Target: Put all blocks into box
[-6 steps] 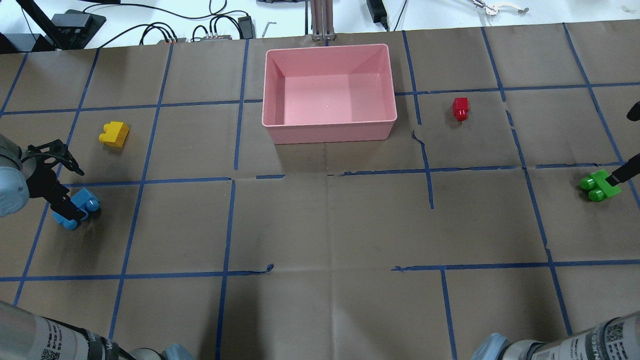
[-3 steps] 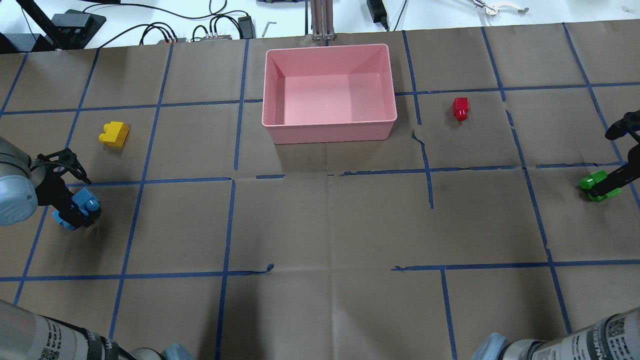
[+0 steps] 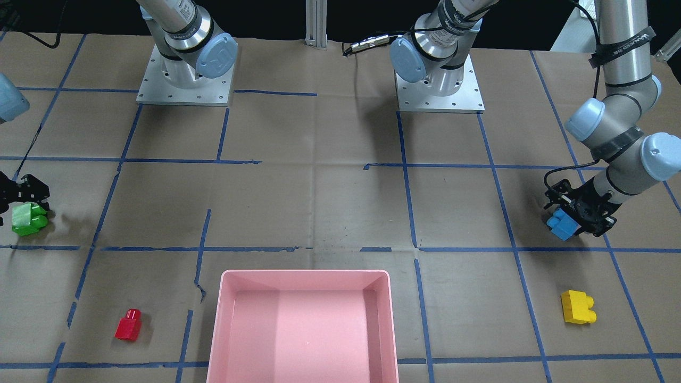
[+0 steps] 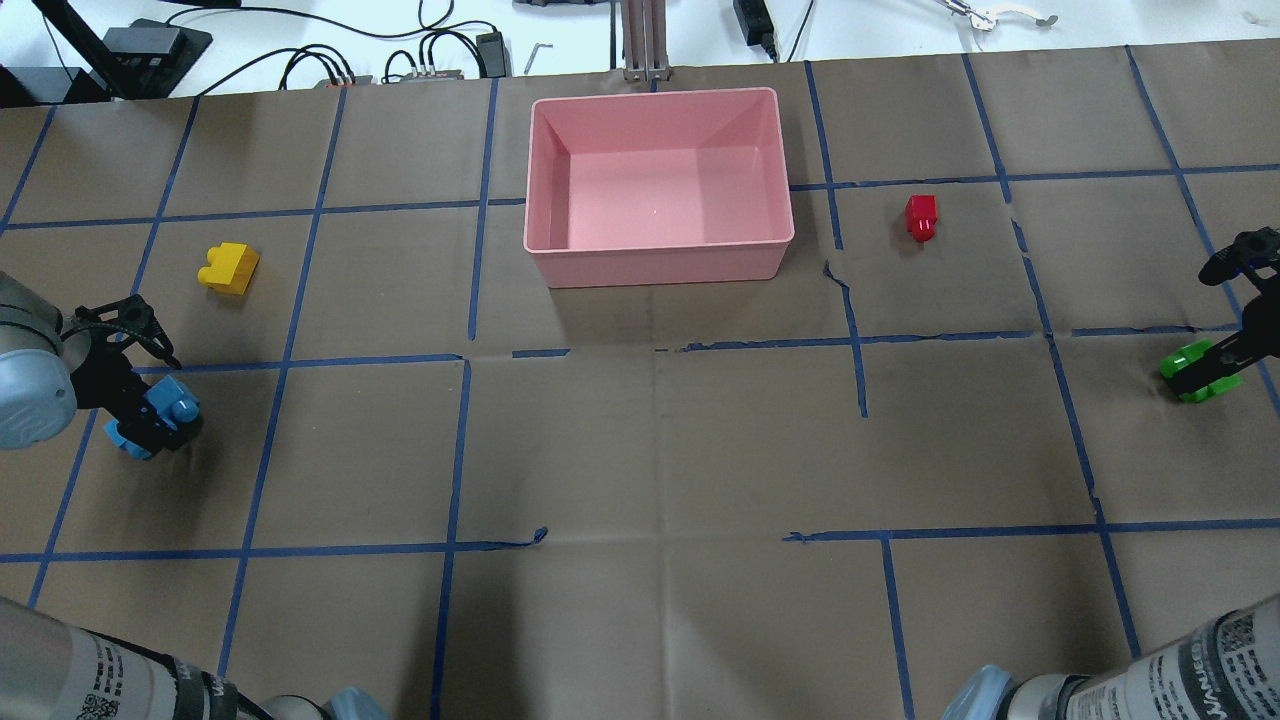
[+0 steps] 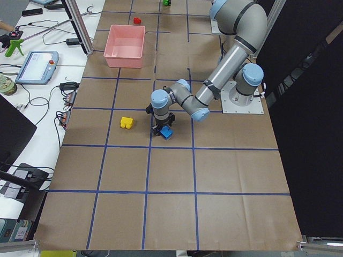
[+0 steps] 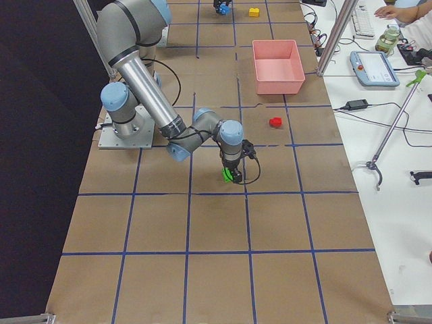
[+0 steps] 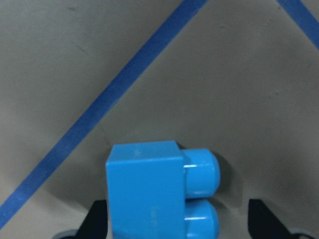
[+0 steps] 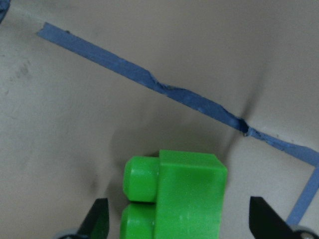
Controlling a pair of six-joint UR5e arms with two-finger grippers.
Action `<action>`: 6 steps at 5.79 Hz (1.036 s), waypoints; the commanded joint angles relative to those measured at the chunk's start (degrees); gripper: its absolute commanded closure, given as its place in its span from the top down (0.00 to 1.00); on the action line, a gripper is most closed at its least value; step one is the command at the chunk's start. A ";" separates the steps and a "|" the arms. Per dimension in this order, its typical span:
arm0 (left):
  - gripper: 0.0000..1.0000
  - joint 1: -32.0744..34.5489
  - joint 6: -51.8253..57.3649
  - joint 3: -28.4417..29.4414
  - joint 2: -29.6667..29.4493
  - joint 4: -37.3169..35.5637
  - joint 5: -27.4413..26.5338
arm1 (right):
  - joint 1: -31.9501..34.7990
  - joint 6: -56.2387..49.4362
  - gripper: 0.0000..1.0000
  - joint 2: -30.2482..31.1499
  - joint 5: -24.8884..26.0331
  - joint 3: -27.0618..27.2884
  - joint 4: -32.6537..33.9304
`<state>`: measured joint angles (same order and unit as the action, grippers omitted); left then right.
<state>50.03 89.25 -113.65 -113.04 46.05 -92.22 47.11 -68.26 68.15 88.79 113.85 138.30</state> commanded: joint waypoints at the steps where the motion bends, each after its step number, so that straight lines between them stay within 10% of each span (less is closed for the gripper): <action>1: 0.68 0.06 0.48 0.01 -0.08 -0.26 0.72 | 0.00 0.06 0.99 -0.30 -0.10 0.23 -0.22; 3: 0.09 0.06 1.19 0.62 0.10 -0.52 0.90 | 0.00 -0.20 0.78 -0.30 -2.82 0.14 -0.22; 6: 0.02 10.56 -10.86 8.14 2.99 6.46 0.29 | 0.00 0.06 0.57 0.14 -2.83 -0.12 -0.31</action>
<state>56.18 84.52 -108.77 -110.64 48.87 -91.72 47.11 -68.42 68.04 85.98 113.83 138.05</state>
